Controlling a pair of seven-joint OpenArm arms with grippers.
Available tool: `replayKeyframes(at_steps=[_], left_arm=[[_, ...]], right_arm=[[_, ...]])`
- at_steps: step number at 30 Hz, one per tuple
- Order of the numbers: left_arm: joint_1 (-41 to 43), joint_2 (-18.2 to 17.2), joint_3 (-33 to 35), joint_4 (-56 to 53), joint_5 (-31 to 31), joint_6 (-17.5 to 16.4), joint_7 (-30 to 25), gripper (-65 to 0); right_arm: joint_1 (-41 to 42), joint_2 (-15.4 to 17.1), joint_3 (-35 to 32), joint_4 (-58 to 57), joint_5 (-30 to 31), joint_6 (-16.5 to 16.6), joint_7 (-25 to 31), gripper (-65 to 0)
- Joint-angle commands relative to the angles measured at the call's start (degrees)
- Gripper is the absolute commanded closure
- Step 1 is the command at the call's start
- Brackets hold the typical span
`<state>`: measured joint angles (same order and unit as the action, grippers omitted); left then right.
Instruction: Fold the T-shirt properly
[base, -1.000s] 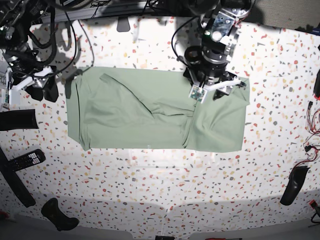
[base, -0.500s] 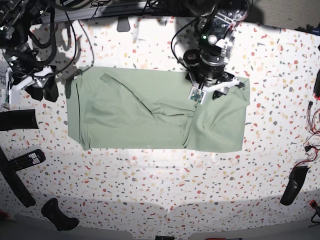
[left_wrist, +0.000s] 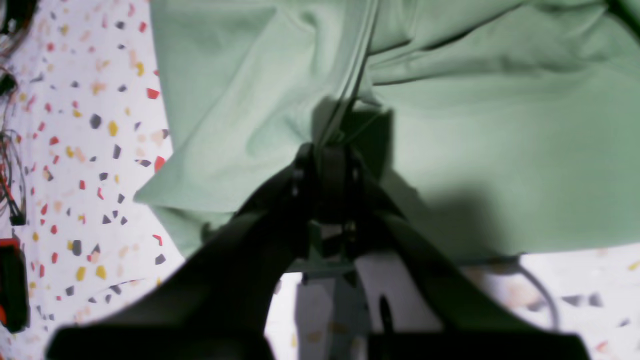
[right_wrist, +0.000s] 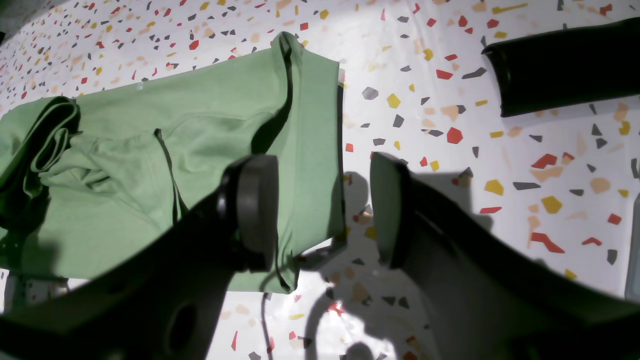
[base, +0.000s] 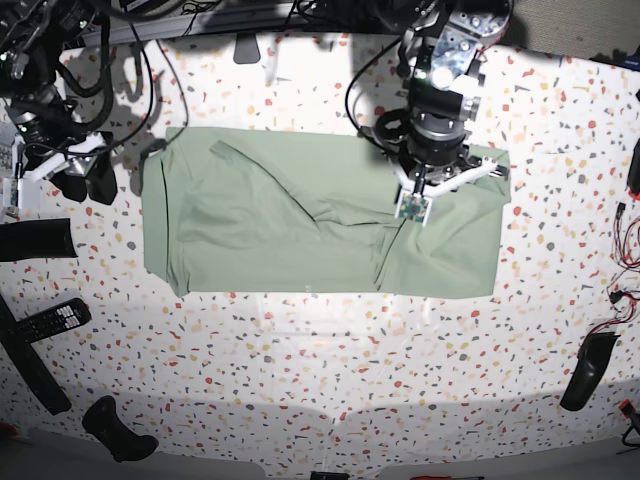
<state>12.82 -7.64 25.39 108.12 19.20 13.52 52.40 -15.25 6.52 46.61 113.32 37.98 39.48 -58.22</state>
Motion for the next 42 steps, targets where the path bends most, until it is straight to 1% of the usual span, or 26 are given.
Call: replayKeyframes(at_steps=[1,5,8,11,13,16,24,25,27,28,29,30,34,36,39,42], left_arm=[[-0.5,0.2,0.0,1.6,-0.8,0.4,-1.1,0.0],[-0.5,0.2,0.0,1.7,-7.7,0.2,-1.2,0.0],[-0.5,0.2,0.0,1.7,-13.7,0.2,-2.3,0.0],[-0.5,0.2,0.0,1.7,-21.6,0.2,-7.4,0.0],[-0.5,0.5,0.0,1.6,-23.4,-0.1,-9.5,0.0],[-0.4,1.0,0.0,1.6,-22.2,-0.2,-9.4,0.0],[-0.4,0.9,0.0,1.6,-22.1,-0.2,-8.7,0.0],[-0.4,0.9,0.0,1.6,-22.1,-0.2,-8.5,-1.7],[-0.5,0.9,0.0,1.6,-22.4,-0.6,-6.7,-12.1],[-0.5,0.9,0.0,1.6,-22.5,-2.4,-5.6,-17.4],[-0.5,1.0,0.0,1.6,-22.8,-4.1,-4.5,-21.2],[-0.5,1.0,0.0,1.6,-23.3,-5.2,-3.9,-23.4],[-0.8,0.9,-0.1,1.6,-23.7,-6.3,-4.7,-23.7],[-1.6,0.9,0.0,1.6,-21.6,-6.3,-4.3,-23.7],[-3.2,0.9,-0.1,1.7,-16.3,-6.2,-4.0,-23.7],[-4.8,0.9,-0.1,1.7,-9.7,-6.2,-4.6,-23.7]], right_arm=[[0.3,0.8,0.2,1.1,1.3,0.5,1.2,-29.0],[0.3,0.8,0.2,1.1,1.3,0.5,1.2,-29.0],[0.3,0.8,0.2,1.1,1.3,0.5,1.1,-29.0],[0.3,0.8,0.2,1.1,1.3,0.5,1.2,-29.0],[0.3,0.8,0.2,1.1,1.3,0.5,1.1,-29.0],[0.3,0.8,0.2,1.1,1.3,0.5,1.1,-29.0],[0.3,0.8,0.2,1.1,1.3,0.5,0.3,-29.0],[0.3,0.8,0.2,1.1,1.3,0.5,0.3,-29.0],[0.3,0.8,0.2,1.1,1.3,0.5,0.3,-29.0],[0.3,0.8,0.2,1.1,1.3,0.5,0.3,-29.0],[0.3,0.8,0.2,1.1,1.3,0.5,0.3,-29.0],[0.3,0.8,0.2,1.1,1.3,0.5,0.3,-29.0],[0.3,0.8,0.2,1.1,1.2,0.5,0.3,-29.1],[0.3,0.8,0.2,1.1,1.2,0.5,0.4,-29.1],[0.3,0.8,0.2,1.1,1.5,0.5,1.8,-29.1],[0.3,0.7,0.2,1.1,6.9,0.5,2.6,-29.1]])
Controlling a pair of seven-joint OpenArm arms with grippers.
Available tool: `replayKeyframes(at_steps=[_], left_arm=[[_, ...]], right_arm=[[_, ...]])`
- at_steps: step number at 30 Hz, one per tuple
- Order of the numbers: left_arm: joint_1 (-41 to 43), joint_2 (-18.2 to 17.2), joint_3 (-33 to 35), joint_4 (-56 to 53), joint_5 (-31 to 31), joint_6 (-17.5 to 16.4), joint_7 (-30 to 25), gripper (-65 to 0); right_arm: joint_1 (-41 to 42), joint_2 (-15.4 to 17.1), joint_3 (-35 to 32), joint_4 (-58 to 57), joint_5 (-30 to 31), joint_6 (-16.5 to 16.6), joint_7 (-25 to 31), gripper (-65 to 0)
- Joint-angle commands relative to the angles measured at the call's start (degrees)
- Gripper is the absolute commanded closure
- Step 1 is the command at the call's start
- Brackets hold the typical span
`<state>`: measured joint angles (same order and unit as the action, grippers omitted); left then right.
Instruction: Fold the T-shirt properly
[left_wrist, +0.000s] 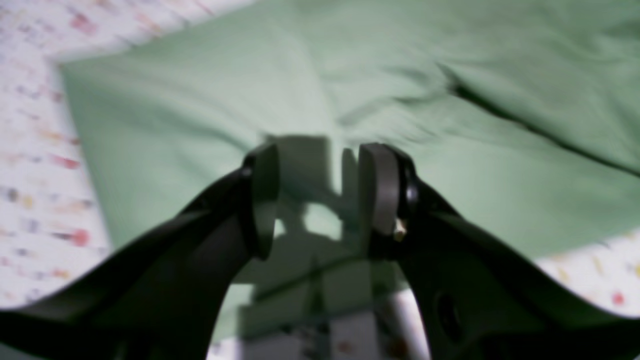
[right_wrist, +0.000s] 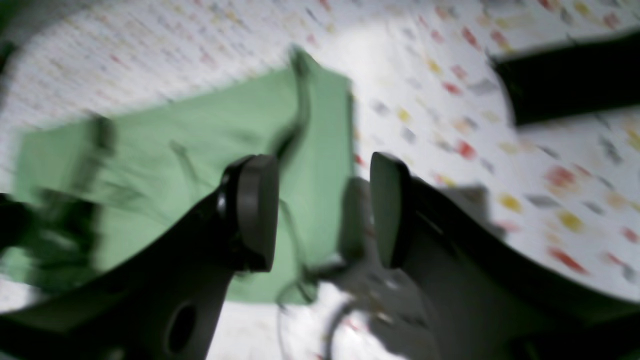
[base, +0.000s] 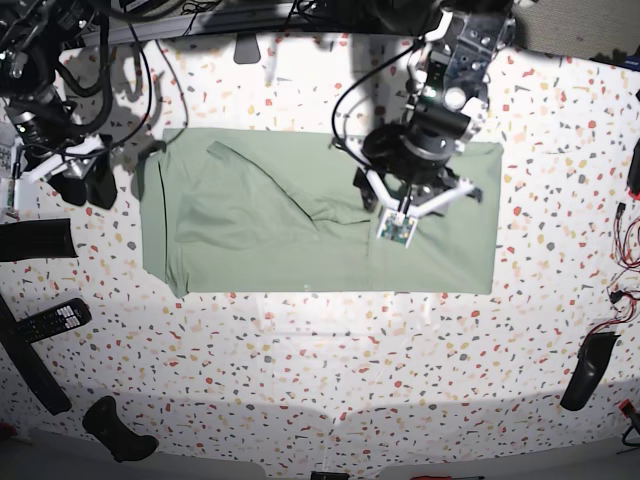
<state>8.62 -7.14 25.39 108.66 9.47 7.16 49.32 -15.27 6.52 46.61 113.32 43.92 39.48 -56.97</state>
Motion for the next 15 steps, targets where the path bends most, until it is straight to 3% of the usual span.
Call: replayKeyframes(at_steps=[1,3,6,9,15], left_arm=[[-1.1,0.4,-0.1,1.2,2.5,0.2,-2.3,-23.7],[-1.4,0.4,-0.4,1.1,9.3,0.7,-4.9,-23.6],[-1.4,0.4,-2.4,1.1,17.4,10.6,-6.0,-23.6],[-1.3,0.4,-5.5,1.1,16.0,11.3,-5.5,-23.6],[-1.2,0.4,-6.2,1.1,9.8,10.9,-3.5,-23.6]], right_arm=[[0.3,0.7,0.2,1.1,3.0,0.5,1.2,-29.1],[0.5,0.8,0.2,1.1,5.7,0.5,1.4,-29.1],[1.7,0.8,0.2,1.1,5.8,0.5,1.4,-29.0],[3.6,0.8,0.2,1.1,5.6,0.5,1.2,-29.0],[9.9,1.0,0.2,0.5,-2.1,0.5,-3.3,-29.1]])
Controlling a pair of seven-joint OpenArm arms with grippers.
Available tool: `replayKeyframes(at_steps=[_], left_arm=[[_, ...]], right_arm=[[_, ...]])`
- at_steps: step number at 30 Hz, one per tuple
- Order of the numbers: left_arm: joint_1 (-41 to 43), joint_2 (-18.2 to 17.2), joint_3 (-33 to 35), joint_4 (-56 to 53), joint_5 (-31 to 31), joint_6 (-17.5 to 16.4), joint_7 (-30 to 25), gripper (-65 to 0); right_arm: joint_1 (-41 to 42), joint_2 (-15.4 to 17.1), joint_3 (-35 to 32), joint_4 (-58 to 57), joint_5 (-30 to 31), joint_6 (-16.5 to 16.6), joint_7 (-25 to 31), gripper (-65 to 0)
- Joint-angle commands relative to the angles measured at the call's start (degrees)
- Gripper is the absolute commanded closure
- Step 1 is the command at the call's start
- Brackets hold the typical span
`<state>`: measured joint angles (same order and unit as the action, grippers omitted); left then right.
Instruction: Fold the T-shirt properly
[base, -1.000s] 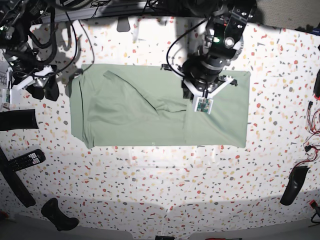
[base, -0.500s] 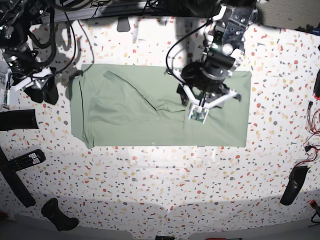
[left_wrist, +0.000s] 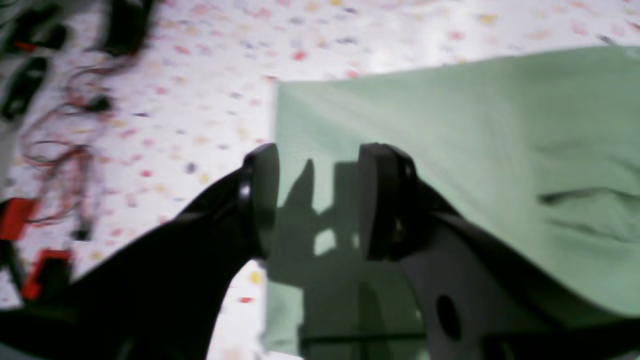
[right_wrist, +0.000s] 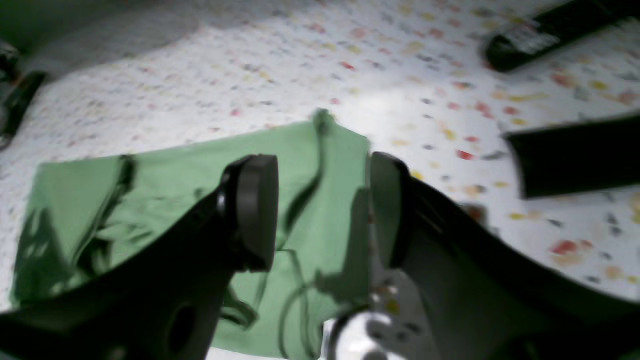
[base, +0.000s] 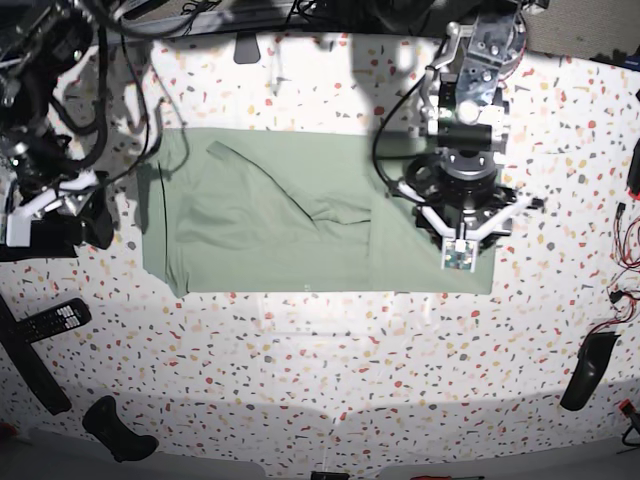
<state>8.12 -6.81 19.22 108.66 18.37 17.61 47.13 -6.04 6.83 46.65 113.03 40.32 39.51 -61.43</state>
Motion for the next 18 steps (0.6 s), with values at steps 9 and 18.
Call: replayKeyframes(at_steps=[9,18], left_arm=[[-0.7,0.1,0.0,1.1,0.6,-2.2,-1.4,-23.7],[-0.7,0.1,0.0,1.1,0.7,-5.2,0.5,-23.7]], right_arm=[[2.2,1.7,0.1,-3.2,0.3,0.5,5.7,-45.4],[8.3,1.7,0.1,-19.8,-0.6,0.5,3.9,-45.1]])
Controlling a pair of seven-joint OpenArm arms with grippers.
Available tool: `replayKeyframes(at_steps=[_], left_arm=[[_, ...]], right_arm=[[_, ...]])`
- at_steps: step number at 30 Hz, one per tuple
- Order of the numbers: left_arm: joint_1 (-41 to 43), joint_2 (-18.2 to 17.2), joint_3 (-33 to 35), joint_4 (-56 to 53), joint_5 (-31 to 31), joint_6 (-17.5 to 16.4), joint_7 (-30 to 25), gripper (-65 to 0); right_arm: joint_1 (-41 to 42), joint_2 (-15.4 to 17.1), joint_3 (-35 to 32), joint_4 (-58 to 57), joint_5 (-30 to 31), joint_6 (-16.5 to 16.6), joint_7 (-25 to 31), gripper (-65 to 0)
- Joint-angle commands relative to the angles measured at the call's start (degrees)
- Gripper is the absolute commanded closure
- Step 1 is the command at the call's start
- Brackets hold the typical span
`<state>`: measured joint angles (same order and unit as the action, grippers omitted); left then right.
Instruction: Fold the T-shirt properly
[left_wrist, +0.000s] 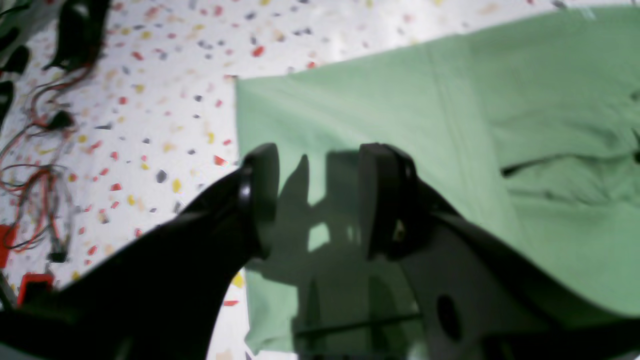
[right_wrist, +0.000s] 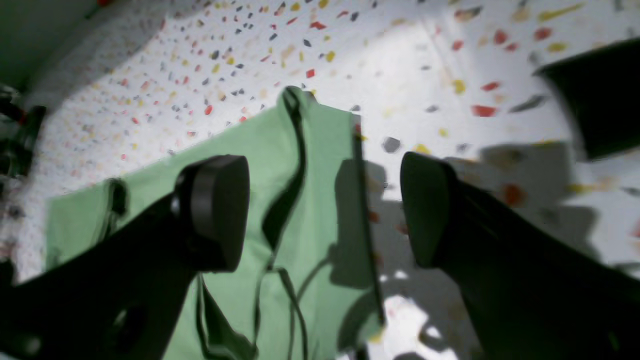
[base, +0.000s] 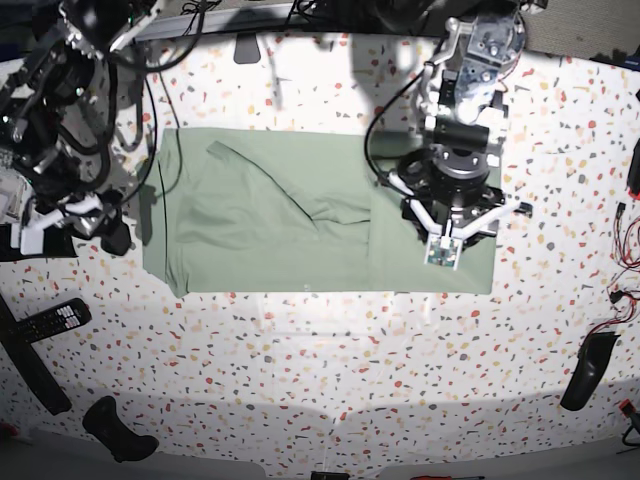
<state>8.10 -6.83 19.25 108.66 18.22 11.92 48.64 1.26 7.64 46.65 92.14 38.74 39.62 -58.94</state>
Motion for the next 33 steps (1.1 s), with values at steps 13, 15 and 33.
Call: replayKeyframes(at_steps=[13,15,33], left_arm=[[-0.5,-13.2,-6.9,0.5,-1.5,6.4,-0.6,-23.7],[-0.5,-14.5,-6.9,0.5,-5.7,6.4,-0.7,-23.7],[2.4,-14.8,-6.9,-1.1,-9.5,6.3,-6.1,-23.6]], right_arm=[[6.5,0.7,-3.1,-17.8,-4.1,0.4,-3.3,-45.1],[6.5,0.7,-5.6,-17.8,-4.1,0.4,-4.1,-45.1],[4.0,-4.0,-16.3,-17.8,-5.4,0.4,-5.6,-24.7]])
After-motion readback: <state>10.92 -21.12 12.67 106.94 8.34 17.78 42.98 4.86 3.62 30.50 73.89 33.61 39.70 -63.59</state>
